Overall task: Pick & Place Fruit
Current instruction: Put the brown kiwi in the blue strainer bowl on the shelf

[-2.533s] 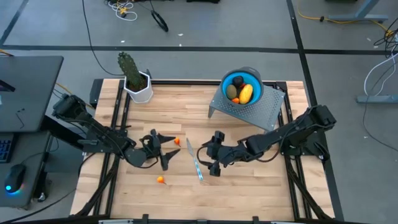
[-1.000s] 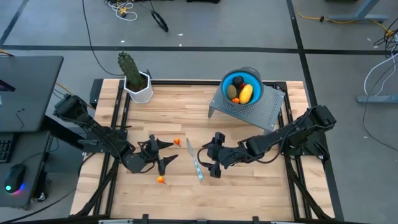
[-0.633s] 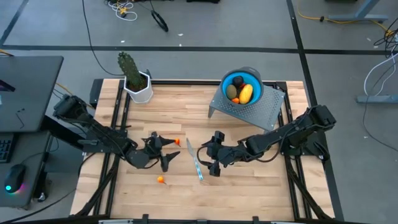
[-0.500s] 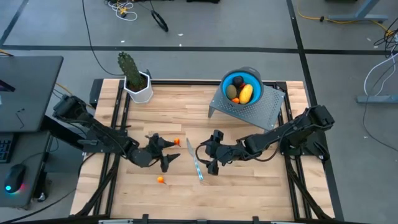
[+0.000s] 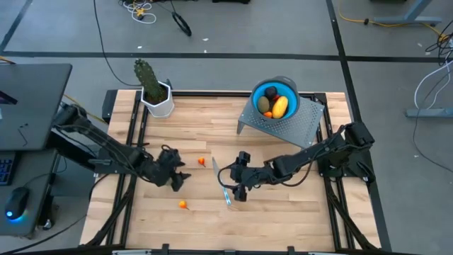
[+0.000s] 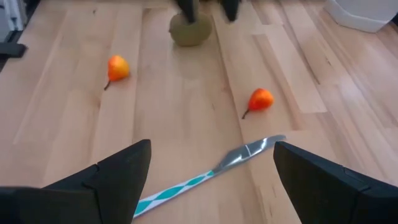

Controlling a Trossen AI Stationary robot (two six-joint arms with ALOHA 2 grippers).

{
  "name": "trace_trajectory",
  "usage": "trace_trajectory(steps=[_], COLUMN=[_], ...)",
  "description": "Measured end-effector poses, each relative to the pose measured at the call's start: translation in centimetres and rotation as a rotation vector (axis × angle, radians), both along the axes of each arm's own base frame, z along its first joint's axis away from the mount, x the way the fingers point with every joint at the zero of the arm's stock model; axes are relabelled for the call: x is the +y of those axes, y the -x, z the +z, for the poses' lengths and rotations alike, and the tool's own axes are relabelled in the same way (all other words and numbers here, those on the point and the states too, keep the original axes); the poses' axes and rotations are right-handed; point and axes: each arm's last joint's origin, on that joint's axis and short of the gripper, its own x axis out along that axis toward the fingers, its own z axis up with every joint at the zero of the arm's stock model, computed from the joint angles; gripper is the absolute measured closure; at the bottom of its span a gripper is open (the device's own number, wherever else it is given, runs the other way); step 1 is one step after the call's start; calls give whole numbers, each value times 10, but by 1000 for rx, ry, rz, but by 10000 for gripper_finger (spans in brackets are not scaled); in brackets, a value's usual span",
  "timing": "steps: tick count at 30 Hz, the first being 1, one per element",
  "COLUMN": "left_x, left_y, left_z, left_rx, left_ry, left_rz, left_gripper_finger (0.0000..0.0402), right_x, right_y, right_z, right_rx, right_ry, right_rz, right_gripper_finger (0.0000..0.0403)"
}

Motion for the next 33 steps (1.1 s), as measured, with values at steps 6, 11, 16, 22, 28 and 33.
trace_trajectory(steps=[6, 11, 16, 22, 28, 33], left_x=[1, 7, 9, 11, 9, 10], left_y=[5, 15, 18, 21, 21, 23], left_z=[1, -13, -17, -18, -37, -47], left_rx=[188, 355, 405, 422, 507, 549], left_ry=[11, -18, -27, -48, -45, -76], left_rz=[86, 226, 273, 305, 298, 347], left_gripper_finger=[107, 107, 107, 107, 102, 90], right_x=[-1, -1, -1, -1, -1, -1], right_y=[0, 0, 0, 0, 0, 0], right_z=[0, -1, -1, -1, -1, -1], right_rx=[4, 8, 8, 8, 8, 8], right_ry=[0, 1, 1, 2, 1, 1], right_rz=[-1, -1, -1, -1, -1, -1], right_gripper_finger=[52, 52, 52, 52, 52, 52])
